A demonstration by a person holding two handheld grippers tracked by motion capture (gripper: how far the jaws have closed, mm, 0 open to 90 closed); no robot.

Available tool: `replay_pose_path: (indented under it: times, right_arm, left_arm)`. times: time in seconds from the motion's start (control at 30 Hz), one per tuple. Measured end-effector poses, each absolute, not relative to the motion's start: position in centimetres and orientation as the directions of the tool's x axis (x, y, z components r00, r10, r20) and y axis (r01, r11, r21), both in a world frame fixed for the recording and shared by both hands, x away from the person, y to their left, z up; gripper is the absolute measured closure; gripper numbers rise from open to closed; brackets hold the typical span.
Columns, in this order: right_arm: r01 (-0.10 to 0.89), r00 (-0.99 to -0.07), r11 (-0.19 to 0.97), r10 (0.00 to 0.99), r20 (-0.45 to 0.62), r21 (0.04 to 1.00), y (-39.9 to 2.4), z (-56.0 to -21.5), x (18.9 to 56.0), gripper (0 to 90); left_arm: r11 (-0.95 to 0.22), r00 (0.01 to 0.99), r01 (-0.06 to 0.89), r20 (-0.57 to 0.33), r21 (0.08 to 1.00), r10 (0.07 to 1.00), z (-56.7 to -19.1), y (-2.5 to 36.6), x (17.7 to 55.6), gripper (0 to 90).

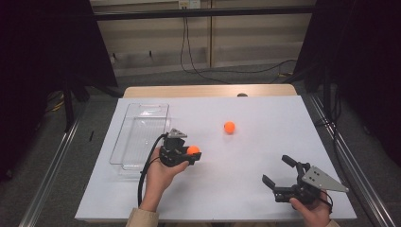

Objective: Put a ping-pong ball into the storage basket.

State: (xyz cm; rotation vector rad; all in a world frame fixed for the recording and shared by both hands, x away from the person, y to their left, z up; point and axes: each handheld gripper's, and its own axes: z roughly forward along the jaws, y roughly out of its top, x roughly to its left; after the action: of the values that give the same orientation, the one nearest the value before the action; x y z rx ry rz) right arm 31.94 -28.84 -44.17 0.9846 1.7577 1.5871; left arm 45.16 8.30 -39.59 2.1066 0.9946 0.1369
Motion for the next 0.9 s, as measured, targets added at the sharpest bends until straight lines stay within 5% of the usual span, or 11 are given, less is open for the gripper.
replay_pose_path:
  times: [0.9]
  right_arm:
    - [0.15,-0.572,0.026,0.818,0.065,0.988,-28.83,-44.17,31.88,1.2]
  left_arm:
    - [-0.367,0.668,0.619,-0.219,0.694,0.712,-38.89,9.04,45.18,51.1]
